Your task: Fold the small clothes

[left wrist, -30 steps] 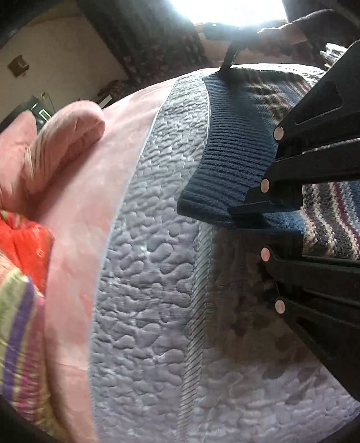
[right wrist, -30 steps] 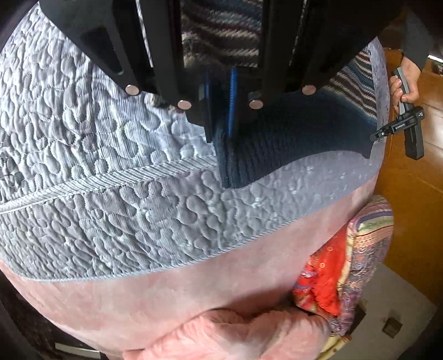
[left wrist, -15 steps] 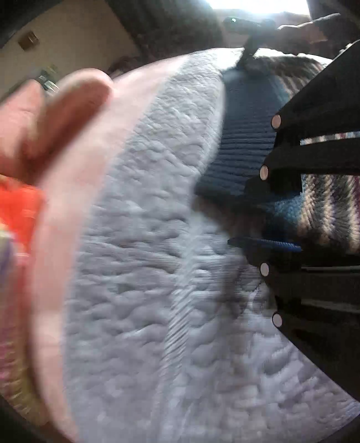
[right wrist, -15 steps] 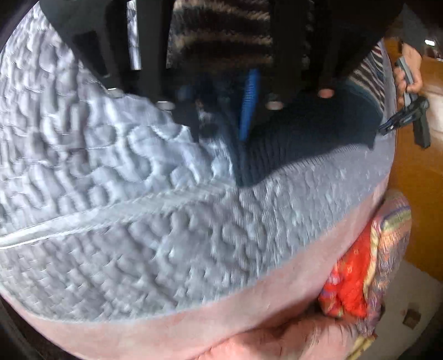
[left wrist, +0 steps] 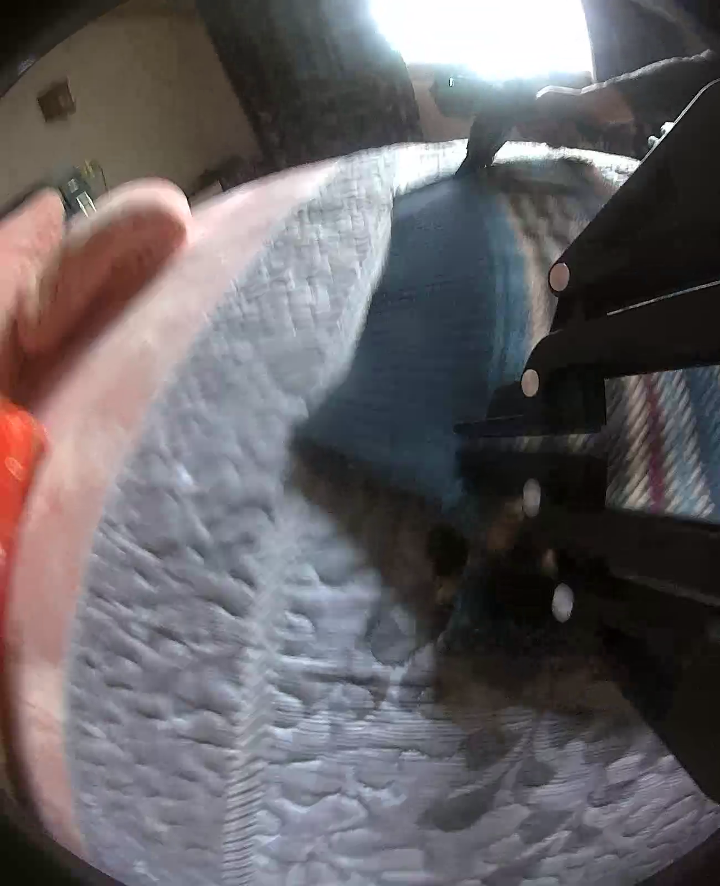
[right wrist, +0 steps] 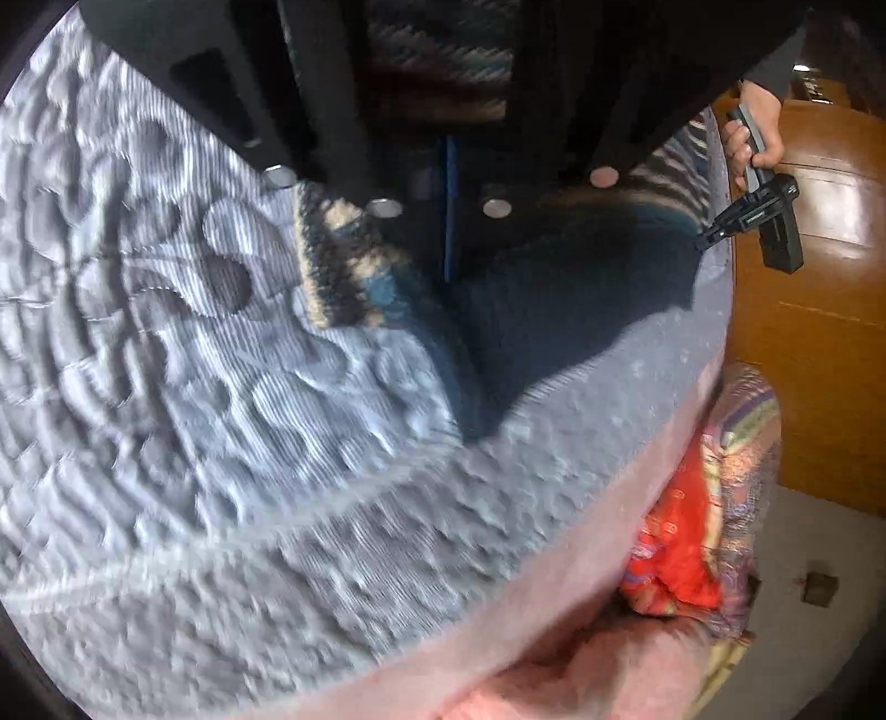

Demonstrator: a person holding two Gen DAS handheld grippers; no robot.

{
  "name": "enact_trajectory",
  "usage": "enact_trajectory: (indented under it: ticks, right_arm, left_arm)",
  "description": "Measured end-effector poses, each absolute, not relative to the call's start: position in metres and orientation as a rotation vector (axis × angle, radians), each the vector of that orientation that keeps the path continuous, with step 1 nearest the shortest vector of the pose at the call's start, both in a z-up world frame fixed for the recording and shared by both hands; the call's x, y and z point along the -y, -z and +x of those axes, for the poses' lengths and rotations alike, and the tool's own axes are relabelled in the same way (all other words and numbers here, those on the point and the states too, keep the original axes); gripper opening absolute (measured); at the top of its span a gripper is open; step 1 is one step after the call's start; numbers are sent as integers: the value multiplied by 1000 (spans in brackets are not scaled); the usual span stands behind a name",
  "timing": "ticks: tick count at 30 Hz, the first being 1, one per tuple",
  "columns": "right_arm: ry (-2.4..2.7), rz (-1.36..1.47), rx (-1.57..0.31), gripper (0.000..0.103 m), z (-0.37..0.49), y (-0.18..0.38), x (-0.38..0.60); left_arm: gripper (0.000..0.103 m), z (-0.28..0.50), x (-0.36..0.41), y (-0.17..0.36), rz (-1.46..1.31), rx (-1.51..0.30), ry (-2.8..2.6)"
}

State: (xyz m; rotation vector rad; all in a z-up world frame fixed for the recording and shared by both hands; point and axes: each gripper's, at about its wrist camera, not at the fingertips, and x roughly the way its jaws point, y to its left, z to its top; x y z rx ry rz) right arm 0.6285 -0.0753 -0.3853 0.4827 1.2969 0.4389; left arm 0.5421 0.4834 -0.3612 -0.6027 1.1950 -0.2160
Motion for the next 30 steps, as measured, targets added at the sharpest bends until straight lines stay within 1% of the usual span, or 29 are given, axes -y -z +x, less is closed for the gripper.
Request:
enact_trajectory:
  ticks: [2, 4, 7, 8, 10, 11, 12, 13, 16, 19, 20, 21, 22, 24, 25, 26, 28, 30]
  right_arm:
    - [-515, 502, -1262, 8, 611, 367, 71]
    - [-578, 488, -1273, 8, 589, 362, 61]
    - [-590, 426, -1340, 9, 573, 381, 44]
    - [-568, 410, -1353, 4, 572, 389, 44]
    - [-547, 432, -1354, 3, 573, 399, 49]
    - [-537, 448, -1360, 5, 574, 398, 48]
    - [-532, 456, -1360, 10, 571, 392, 50]
    - [-550, 458, -1342, 12, 566, 380, 48]
    - [-645, 478, -1320, 12, 534, 357, 43]
    - [-673, 413, -1369, 12, 505, 369, 29]
    - [-649, 396, -1402, 11, 499, 382, 25]
    - [-625, 387, -1419, 7, 497, 393, 25]
    - [-608, 381, -1419, 1, 495, 402, 26]
    - [-589, 422, -1424, 0, 494, 404, 31]
    - [-579, 429, -1422, 6, 492, 394, 33]
    - [-581, 420, -1408, 12, 490, 389, 36]
    - [-582, 402, -1355, 13, 478, 364, 48]
    - [-553, 420, -1334, 14, 469, 357, 71]
  left_arm:
    - [5, 522, -477, 339, -608, -1147, 299]
    - [5, 499, -468, 333, -579, -1147, 351]
    - [5, 480, -464, 362, -521, -1231, 295]
    - [2, 477, -467, 373, -521, -1250, 265]
    - [2, 472, -478, 382, -589, -1240, 256]
    - [2, 470, -480, 379, -596, -1237, 241]
    - [2, 466, -479, 370, -590, -1223, 234]
    - [4, 460, -478, 362, -604, -1205, 250]
    - [5, 424, -459, 330, -600, -1148, 387]
    - [5, 401, -437, 343, -535, -1205, 410]
    - [5, 396, -434, 354, -512, -1234, 386]
    - [4, 393, -433, 369, -478, -1269, 349]
    - [2, 391, -433, 381, -485, -1289, 328]
    - [2, 388, -441, 385, -552, -1286, 318]
    - [2, 387, -440, 378, -556, -1276, 319]
    - [7, 381, -438, 368, -554, -1259, 338]
    - [11, 371, -437, 353, -528, -1230, 362]
    - [12, 363, -444, 355, -502, -1234, 332]
